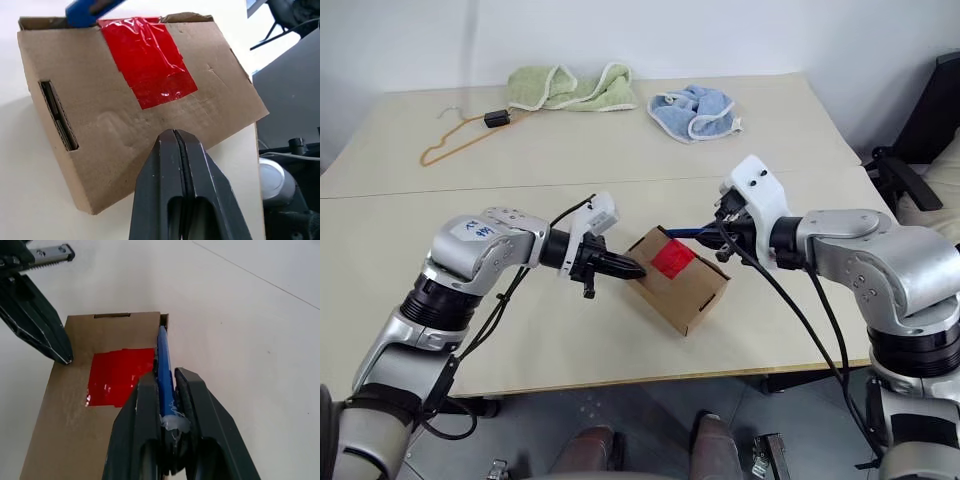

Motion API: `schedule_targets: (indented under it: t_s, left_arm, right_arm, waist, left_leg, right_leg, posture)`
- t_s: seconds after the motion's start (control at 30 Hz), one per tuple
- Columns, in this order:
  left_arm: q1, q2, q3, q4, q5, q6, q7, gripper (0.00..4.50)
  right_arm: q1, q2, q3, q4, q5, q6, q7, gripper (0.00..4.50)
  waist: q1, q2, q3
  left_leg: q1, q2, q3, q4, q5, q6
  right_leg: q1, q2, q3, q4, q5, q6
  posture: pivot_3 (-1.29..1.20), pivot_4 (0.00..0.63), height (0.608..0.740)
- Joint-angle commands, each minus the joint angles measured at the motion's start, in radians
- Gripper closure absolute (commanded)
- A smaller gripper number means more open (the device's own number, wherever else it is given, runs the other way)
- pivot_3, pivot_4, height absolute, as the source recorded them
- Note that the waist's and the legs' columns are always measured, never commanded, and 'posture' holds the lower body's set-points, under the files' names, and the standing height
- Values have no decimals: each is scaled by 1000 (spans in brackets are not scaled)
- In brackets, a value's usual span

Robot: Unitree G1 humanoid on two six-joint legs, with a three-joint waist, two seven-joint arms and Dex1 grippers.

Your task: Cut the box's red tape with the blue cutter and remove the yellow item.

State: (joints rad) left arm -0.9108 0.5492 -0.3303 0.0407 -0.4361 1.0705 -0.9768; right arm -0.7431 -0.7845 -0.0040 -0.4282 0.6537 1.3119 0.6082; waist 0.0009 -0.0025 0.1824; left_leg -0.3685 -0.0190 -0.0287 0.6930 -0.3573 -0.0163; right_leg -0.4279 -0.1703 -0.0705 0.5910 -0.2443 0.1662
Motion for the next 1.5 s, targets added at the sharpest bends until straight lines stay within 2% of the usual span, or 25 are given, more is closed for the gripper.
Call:
schedule_targets:
  t_s: [0.03, 0.23, 0.67, 1.13, 1.5]
  left_arm:
    - [-21, 8, -69, 26, 65, 8, 15, 4500]
    - [-82, -14, -125, 68, 86, 80, 35, 4500]
    - [-67, -43, -143, 32, 81, 143, 65, 4500]
    - [-49, -65, -126, 27, 80, 173, 108, 4500]
    - [-38, -80, -116, 25, 81, 171, 127, 4500]
  right_arm:
    - [-25, -40, -7, -18, -1, -1, 16, 4340]
    - [-53, -84, 2, -22, 17, 39, 42, 4340]
    - [-80, -129, 64, -5, 29, 76, 94, 4340]
    - [-88, -294, 140, -36, 71, 103, 247, 4340]
    - [-156, -226, 216, 44, 19, 80, 238, 4340]
  waist:
    - [1, 0, 0]
    - [9, 0, 0]
    - [22, -1, -1]
    - [27, -3, -2]
    - [22, -3, -4]
  left_leg:
    - [0, 0, 0, 0, 0, 0]
    - [0, 0, 0, 4, -1, 2]
    - [0, 0, 1, 5, -2, 3]
    - [0, -1, 1, 5, -3, 5]
    - [3, -1, 1, 6, -3, 5]
  right_leg:
    - [0, 0, 0, 0, 0, 0]
    - [3, 0, 0, 0, 1, 1]
    - [3, 0, 2, 0, 2, 1]
    - [4, 0, 3, -2, 2, 1]
    - [6, 0, 4, -2, 3, 1]
  posture:
    - [0, 150, 740]
    - [0, 150, 740]
    - [0, 150, 740]
    - [0, 150, 740]
    - [0, 150, 740]
